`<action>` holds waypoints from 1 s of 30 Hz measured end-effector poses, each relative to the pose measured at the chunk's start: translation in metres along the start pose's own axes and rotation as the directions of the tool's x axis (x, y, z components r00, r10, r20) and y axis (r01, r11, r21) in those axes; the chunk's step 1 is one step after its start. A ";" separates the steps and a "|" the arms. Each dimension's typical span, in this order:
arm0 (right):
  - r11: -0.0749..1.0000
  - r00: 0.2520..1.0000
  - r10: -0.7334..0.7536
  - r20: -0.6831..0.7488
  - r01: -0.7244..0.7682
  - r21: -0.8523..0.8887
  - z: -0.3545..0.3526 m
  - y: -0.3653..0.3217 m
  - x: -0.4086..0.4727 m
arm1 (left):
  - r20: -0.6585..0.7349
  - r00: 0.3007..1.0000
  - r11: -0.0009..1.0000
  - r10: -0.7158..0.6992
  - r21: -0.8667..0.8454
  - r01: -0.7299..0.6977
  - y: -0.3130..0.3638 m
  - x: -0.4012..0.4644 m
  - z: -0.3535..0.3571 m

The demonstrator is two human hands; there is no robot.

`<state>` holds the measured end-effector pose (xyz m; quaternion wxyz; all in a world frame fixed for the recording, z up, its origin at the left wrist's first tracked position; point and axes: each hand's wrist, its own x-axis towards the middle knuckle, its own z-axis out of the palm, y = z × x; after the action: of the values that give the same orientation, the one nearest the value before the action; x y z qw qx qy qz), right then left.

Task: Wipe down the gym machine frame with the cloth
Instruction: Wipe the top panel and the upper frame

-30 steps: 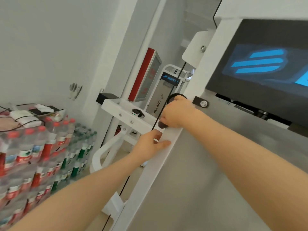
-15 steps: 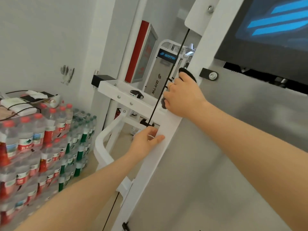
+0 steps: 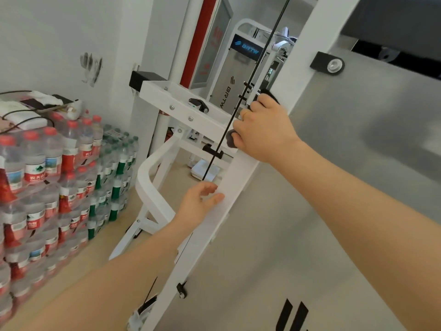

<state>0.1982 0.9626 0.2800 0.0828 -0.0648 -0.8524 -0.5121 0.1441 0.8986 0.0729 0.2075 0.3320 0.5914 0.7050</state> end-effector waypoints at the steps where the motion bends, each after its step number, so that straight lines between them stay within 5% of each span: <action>1: 1.000 1.000 0.003 -0.006 -0.003 -0.004 0.001 -0.001 -0.001 | -0.010 1.000 1.000 0.009 0.005 -0.009 0.002 0.002 0.000; 15: 0.978 0.953 -0.207 0.221 0.208 0.022 0.068 -0.144 -0.041 | 0.018 0.993 0.993 -0.119 0.029 0.118 -0.087 -0.029 0.003; 20: 0.997 0.996 -0.076 0.038 0.076 -0.007 0.057 -0.121 -0.038 | 0.071 0.997 0.975 -0.034 0.221 0.018 -0.095 -0.028 -0.008; 25: 0.990 0.985 0.139 -0.106 -0.138 0.017 0.039 -0.086 -0.028 | 0.236 0.965 0.845 -0.114 0.534 -0.030 -0.101 -0.025 -0.026; 30: 0.999 0.999 0.036 0.031 -0.034 -0.036 0.060 -0.127 -0.038 | 0.409 0.885 0.669 -0.224 0.724 -0.165 -0.117 -0.027 -0.042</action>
<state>0.2063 0.9559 0.1348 0.0771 -0.0893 -0.8430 -0.5248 0.1211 0.8762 -0.0506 0.2017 0.5358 0.7637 0.2983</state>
